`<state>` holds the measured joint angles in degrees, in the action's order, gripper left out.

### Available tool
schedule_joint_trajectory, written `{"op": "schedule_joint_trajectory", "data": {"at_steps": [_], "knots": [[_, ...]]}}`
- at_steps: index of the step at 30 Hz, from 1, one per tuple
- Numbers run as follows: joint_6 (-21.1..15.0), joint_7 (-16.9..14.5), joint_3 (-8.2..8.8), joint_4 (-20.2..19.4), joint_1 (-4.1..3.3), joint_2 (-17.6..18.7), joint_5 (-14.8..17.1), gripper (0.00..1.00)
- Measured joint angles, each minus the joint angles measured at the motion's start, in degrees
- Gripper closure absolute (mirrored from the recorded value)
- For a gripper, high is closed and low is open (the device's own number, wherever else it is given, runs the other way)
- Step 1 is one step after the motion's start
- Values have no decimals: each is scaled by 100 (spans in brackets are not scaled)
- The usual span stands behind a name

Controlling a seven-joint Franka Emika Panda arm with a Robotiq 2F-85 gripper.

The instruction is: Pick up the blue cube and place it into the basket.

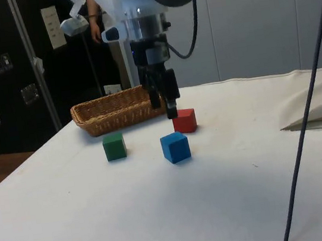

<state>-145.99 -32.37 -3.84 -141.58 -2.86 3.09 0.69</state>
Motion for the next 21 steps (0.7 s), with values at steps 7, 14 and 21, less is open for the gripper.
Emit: {"op": "schedule_joint_trajectory", "data": {"at_steps": [7,14,21], "knots": [[-327,-103,-23,29,0,321,0,0],[-550,-189,-63,29,-6,539,0,0],[-745,-332,-63,23,-6,716,0,0]]}}
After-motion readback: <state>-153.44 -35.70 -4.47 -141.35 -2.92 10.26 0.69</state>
